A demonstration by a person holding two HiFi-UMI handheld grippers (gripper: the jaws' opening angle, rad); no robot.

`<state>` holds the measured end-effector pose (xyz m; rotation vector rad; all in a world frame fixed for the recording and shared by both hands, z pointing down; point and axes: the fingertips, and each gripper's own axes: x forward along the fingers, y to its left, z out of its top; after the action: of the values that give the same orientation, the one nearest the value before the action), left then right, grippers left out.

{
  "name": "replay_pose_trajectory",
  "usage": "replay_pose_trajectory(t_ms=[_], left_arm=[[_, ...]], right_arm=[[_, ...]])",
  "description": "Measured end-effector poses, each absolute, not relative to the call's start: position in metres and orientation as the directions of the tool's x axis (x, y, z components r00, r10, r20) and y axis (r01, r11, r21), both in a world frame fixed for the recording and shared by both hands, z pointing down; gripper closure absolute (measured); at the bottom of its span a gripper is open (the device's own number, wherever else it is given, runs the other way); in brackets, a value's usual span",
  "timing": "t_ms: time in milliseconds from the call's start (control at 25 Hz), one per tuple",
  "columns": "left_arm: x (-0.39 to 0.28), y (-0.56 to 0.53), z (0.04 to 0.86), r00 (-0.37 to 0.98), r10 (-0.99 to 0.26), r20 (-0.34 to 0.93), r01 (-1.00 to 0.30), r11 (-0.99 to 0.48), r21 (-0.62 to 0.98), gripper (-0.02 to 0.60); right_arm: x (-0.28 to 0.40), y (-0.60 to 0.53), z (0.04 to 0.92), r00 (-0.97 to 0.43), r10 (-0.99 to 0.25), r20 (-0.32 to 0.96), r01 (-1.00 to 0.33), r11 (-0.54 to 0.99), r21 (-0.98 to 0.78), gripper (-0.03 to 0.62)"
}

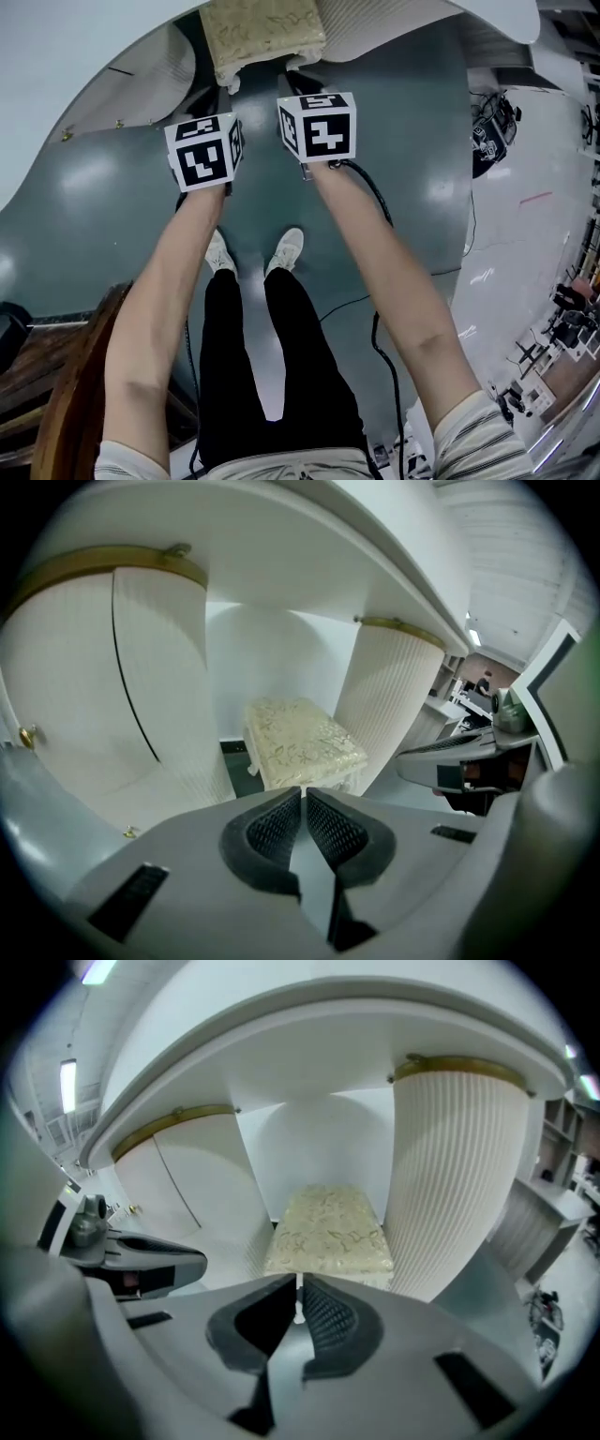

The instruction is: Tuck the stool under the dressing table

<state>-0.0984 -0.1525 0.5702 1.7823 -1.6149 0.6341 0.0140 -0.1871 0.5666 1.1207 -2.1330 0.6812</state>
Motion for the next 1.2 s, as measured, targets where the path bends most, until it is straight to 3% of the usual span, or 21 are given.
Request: replay_pose_trajectory(t_ms=[640, 1200], left_arm=[[-0.076, -0.063, 0.422, 0.25, -0.755, 0.607, -0.958, -0.102, 0.267, 0.575], [-0.078, 0.009, 0.306, 0.25, -0.81, 0.53, -0.958, -0.126, 0.258, 0.575]], right_arm=[[0.02, -0.089, 0.416, -0.471, -0.653, 0.593, -0.867, 0.467, -0.175, 0.58], [0.01, -0.009, 0.305, -0.49, -0.689, 0.534, -0.867, 0.448, -0.217, 0.58]])
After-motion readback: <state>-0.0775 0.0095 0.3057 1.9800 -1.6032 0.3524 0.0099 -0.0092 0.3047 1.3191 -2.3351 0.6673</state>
